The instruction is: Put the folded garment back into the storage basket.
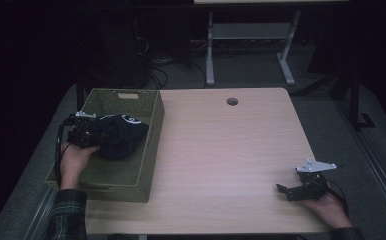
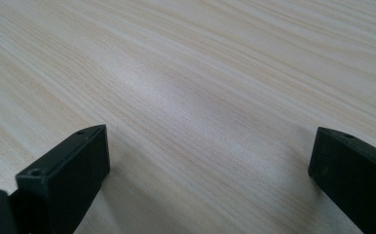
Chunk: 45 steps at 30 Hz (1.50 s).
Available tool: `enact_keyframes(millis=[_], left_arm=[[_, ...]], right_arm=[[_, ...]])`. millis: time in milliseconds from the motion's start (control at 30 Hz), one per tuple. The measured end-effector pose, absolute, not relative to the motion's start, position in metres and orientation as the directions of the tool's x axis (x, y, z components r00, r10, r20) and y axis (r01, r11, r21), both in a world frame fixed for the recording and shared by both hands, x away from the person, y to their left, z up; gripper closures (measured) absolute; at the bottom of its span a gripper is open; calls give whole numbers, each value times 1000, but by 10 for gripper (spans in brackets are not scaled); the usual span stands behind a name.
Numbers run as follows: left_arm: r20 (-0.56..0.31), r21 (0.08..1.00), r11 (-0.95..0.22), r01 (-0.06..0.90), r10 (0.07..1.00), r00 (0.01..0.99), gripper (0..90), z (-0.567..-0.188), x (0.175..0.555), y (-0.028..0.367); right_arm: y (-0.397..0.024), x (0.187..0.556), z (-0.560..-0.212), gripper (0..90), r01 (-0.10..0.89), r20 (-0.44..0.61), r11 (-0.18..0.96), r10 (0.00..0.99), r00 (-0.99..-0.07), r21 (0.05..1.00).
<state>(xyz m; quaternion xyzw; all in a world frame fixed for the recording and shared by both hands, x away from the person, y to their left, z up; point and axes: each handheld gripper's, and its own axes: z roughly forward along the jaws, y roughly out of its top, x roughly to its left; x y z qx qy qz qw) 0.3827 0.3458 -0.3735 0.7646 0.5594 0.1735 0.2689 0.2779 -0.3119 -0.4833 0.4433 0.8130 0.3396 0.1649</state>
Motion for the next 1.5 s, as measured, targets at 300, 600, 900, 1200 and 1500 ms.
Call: enact_keyframes(millis=[300,600,900,1200,1500], left_arm=[[-73,565,-227,793,944,322,710,-394,386,344],[-63,572,-242,784,940,335,524,-390,384,345],[-61,654,-239,717,929,365,276,-359,378,336],[-73,699,-273,661,892,445,179,-333,375,306],[-81,730,-312,608,844,531,142,-314,374,267]], right_arm=[[-312,278,-483,11,609,33,376,833,-552,698],[-312,278,-483,11,609,33,376,833,-553,698],[-312,278,-483,11,609,33,376,833,-553,698],[-312,278,-483,11,609,33,376,833,-552,698],[-312,278,-483,11,609,33,377,833,-553,698]])
